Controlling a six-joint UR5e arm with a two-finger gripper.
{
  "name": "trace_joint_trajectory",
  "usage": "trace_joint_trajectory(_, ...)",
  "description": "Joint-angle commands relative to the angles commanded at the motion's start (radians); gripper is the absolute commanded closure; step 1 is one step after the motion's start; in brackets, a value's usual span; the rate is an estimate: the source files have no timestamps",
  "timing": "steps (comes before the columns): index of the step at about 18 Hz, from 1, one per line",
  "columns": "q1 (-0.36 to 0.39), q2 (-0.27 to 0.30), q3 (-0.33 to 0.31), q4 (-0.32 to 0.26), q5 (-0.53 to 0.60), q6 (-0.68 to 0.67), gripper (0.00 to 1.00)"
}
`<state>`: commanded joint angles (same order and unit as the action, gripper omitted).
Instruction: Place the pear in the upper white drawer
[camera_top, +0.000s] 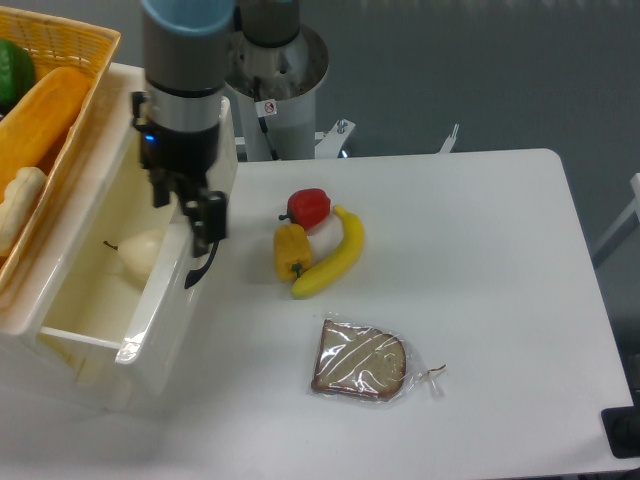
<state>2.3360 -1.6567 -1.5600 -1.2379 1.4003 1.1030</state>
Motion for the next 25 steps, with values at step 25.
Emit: trace_joint_trajectory(25, 0.410, -0.370, 0.060, 0.126, 0.157, 0.258, 0.00)
